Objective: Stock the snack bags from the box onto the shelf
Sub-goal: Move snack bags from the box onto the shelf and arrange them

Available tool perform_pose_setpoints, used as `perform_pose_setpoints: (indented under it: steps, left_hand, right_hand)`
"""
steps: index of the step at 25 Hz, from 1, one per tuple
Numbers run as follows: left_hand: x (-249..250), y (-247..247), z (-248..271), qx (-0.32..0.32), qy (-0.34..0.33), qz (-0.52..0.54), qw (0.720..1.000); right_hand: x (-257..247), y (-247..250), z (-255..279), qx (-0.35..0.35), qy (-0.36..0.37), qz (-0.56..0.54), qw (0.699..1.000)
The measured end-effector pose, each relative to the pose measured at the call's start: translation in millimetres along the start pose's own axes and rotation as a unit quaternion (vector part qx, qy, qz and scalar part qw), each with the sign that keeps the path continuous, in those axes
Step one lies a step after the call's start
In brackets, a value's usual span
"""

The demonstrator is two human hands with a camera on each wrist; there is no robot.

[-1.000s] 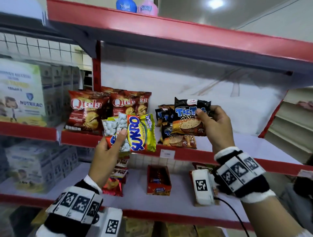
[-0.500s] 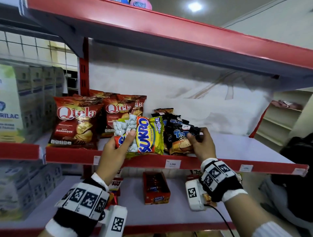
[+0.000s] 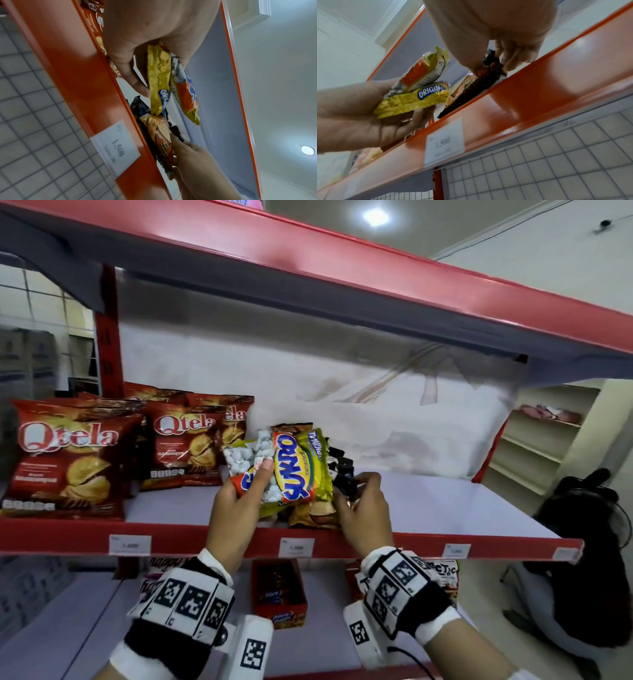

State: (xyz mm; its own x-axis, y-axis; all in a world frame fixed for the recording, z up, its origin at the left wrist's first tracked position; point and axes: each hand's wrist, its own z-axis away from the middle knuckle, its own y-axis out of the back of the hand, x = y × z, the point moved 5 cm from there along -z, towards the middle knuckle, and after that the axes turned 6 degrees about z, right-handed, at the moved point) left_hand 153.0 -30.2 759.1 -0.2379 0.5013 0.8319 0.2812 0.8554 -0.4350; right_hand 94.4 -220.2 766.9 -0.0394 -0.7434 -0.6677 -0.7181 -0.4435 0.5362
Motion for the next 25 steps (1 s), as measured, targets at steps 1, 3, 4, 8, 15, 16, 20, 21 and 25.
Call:
perform_pose_setpoints:
  steps: [1,3,4,8,15,16,20,21,25]
  left_hand:
    - [-3,-3,-2,0.009,0.005,0.013,1.0]
    - [-6,-6,-6,0.017,0.011,0.031,0.999]
    - [-6,-7,-8,0.017,0.011,0.029,0.999]
    - [-4,0,-11,0.036,0.002,0.019,0.999]
    - [16,4,-13,0.072,-0.057,0.02,0.996]
    - [21,1,-14,0.071,-0.072,0.021,0.995]
    - [40,-19,-18,0.057,-0.118,0.015,0.991]
    - [43,-27,-17,0.048,-0.129,0.017,0.99]
    - [45,-62,-11,0.015,-0.149,0.037,0.988]
  right_hand:
    - [-2,1,-5,0.011,0.015,-0.013,1.0]
    - [-8,-2,-11,0.007,0.039,-0.022,0.999]
    - [-8,-6,-12,-0.009,0.045,-0.018,0.999]
    - [0,-19,-5,-0.12,0.051,0.015,0.991]
    - [-7,-11,0,-0.145,0.034,0.008,0.989]
    - [-9,-8,0,-0.132,0.028,0.008,0.991]
    - [-22,14,-8,-0.091,0.022,-0.005,0.996]
    - [-27,22,-11,-0.08,0.023,-0.062,0.995]
    - [-48,35,-10,-0.177,0.009,-0.358,0.917]
